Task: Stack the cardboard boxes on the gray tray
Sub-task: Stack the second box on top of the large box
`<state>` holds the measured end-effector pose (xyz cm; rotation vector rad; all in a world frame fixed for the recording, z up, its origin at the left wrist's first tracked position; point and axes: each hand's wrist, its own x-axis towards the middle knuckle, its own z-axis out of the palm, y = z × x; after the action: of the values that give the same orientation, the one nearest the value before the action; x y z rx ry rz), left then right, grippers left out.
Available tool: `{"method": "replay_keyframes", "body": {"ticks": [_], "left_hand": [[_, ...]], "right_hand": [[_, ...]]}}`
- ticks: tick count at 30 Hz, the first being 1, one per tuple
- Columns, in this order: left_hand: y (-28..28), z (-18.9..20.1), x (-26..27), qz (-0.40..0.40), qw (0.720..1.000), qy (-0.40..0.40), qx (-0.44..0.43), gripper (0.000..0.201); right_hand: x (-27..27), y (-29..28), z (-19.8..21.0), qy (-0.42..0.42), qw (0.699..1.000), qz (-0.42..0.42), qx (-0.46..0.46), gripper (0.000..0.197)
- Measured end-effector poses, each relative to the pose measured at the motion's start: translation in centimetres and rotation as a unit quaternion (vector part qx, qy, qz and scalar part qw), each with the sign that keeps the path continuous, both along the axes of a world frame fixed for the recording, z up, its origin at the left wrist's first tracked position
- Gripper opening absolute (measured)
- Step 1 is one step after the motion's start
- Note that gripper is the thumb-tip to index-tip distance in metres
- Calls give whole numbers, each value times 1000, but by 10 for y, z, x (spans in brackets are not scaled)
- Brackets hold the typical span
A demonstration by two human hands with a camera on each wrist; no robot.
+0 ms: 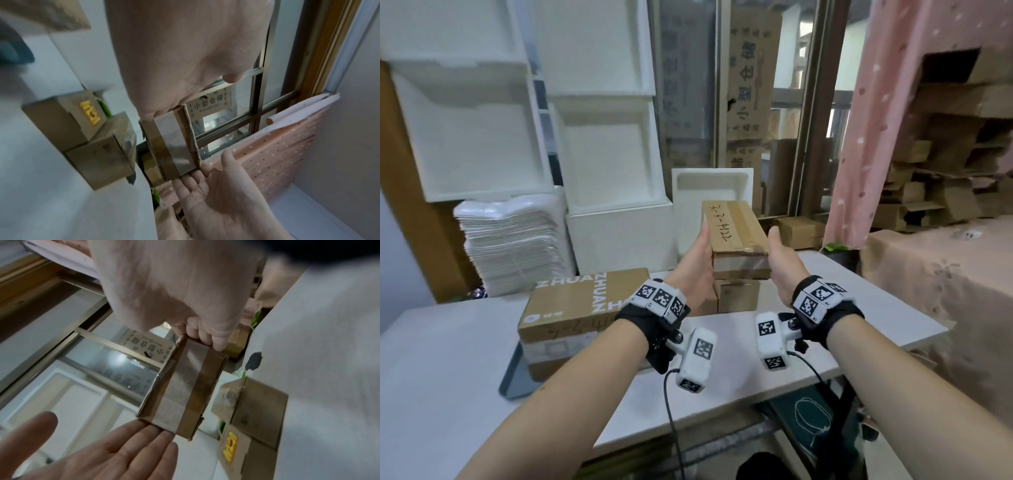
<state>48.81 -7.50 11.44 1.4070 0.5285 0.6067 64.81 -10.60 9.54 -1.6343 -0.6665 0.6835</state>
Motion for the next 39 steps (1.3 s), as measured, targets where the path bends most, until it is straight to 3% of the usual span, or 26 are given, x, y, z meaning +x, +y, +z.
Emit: {"method": "replay_keyframes", "body": {"ticks": [4, 7, 11, 19, 27, 33, 36, 39], "left_hand": [[3, 7, -51, 36, 999, -3, 6, 73], [2, 8, -93, 74, 997, -7, -3, 74], [-2, 9, -143, 109, 994, 3, -15, 73], [-19, 1, -203, 163, 986, 2, -23, 72], [-25, -14, -220, 169, 984, 16, -50, 74], [-1, -24, -231, 197, 978, 19, -74, 93], [21, -23, -236, 215, 974, 18, -74, 96], [45, -11, -242, 234, 970, 14, -63, 97]], "right_hand": [[-47, 17, 11, -25, 999, 41, 5, 94], [-87, 28, 14, -61, 995, 72, -21, 106], [-134, 39, 10, -75, 989, 127, -8, 91], [-194, 35, 1, -60, 983, 175, -15, 91], [-213, 26, -10, -55, 979, 196, -13, 93], [-206, 29, -16, -88, 967, 238, 0, 79], [-198, 35, -22, -145, 955, 256, 23, 70], [-185, 42, -30, -199, 940, 277, 13, 90]]}}
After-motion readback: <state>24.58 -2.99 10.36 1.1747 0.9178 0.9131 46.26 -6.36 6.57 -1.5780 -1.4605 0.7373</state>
